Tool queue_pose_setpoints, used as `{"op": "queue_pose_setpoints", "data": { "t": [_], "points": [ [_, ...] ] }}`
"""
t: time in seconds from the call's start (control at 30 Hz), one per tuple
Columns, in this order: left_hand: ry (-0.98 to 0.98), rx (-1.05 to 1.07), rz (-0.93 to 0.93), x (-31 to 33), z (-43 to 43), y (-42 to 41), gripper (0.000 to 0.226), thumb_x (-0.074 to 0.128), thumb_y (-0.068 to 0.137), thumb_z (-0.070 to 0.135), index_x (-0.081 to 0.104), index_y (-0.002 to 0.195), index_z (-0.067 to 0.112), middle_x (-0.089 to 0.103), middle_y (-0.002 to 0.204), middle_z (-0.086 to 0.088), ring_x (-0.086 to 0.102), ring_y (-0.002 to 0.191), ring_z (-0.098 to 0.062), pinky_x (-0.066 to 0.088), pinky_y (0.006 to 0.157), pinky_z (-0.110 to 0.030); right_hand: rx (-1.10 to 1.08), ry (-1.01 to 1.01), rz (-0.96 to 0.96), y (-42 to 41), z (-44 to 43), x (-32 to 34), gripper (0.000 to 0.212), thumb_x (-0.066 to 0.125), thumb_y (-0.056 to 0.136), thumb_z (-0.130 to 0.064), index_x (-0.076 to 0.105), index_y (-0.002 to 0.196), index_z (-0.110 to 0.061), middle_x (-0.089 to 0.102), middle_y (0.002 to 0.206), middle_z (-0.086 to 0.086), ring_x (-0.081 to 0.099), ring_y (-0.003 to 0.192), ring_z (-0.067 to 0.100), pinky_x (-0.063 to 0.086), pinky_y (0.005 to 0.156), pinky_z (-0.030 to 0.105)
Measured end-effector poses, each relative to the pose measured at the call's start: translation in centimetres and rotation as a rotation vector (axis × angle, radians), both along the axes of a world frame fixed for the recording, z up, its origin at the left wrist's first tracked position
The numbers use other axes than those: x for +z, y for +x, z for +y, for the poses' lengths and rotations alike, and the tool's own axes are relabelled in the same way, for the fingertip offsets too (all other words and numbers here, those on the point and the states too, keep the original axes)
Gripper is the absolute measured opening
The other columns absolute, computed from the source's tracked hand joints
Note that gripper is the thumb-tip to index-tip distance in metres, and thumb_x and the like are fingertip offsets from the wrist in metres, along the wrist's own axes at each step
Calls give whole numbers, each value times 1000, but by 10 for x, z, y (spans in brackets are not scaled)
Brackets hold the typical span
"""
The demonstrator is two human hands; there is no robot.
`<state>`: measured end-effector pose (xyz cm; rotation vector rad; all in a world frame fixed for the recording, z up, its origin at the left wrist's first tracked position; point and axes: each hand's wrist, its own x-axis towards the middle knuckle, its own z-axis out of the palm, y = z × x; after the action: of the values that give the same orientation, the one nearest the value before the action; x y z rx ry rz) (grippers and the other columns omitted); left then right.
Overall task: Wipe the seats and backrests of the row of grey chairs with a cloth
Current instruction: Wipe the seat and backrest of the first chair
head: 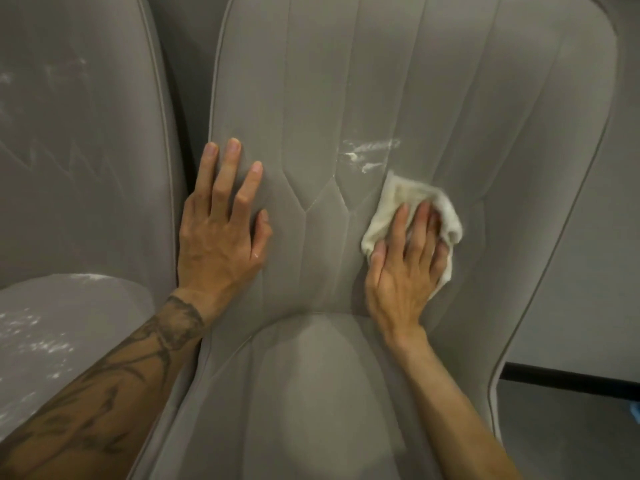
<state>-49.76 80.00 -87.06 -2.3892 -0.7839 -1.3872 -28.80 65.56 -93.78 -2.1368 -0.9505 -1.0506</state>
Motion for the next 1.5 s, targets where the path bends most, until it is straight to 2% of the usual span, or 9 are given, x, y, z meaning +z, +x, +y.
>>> {"op": "queue_pose_setpoints", "data": {
  "t": [0.13,0.33,0.43,0.63,0.83,1.07,1.27,1.33,1.5],
  "points": [
    [3,-14,-6,-1,2,0,55,52,104,21,40,155,8,30,169,-20,22,160,-41,32,120,-41,-77,113,-7,13,11,23,59,24,111,-36,11,166,-20,7,174,4,11,161,21,2,130,41],
    [3,-8,-9,-2,3,0,55,53,103,20,41,155,9,29,170,-19,20,161,-38,41,114,-47,30,-91,52,-14,-20,-23,62,29,110,-34,10,166,-16,10,173,10,9,161,23,11,129,45],
    [-1,-10,-5,-2,3,0,55,51,105,22,40,156,9,28,171,-18,19,162,-37,43,112,-48,0,-74,-47,1,-12,28,60,28,110,-34,13,166,-16,14,172,11,11,161,23,7,130,43],
    [10,-9,-6,-4,5,1,55,49,105,23,39,157,10,27,172,-16,17,162,-35,39,117,-46,-159,264,-181,38,42,154,56,29,110,-37,23,163,-18,27,169,8,22,158,22,16,129,44],
    [4,-12,-8,-4,4,1,55,49,105,23,38,157,11,25,172,-15,16,163,-34,42,114,-48,87,-121,-125,-16,1,43,63,42,107,-32,17,164,-20,15,171,10,10,160,18,12,128,41],
    [-7,-7,-1,-4,4,1,54,49,106,23,38,158,10,26,172,-16,15,163,-34,36,119,-46,17,158,-260,15,67,159,57,34,109,-34,25,163,-20,27,169,8,19,158,20,7,128,39],
    [14,-3,-4,-4,6,1,54,49,106,22,38,157,9,27,171,-18,15,163,-35,33,123,-45,187,-153,-125,-40,19,49,61,45,107,-32,22,163,-23,21,171,6,16,159,17,9,128,38],
    [11,-7,-1,-4,6,0,55,49,105,22,38,157,9,28,171,-19,15,163,-35,32,124,-44,227,-191,-180,-28,21,63,62,46,107,-33,23,164,-24,22,171,6,17,159,17,9,128,36],
    [19,0,-15,-4,5,1,53,49,105,22,40,156,9,29,170,-18,17,162,-36,37,119,-46,67,126,-256,2,77,159,56,31,108,-36,24,163,-24,26,170,6,20,159,17,5,128,37]
  ]
}}
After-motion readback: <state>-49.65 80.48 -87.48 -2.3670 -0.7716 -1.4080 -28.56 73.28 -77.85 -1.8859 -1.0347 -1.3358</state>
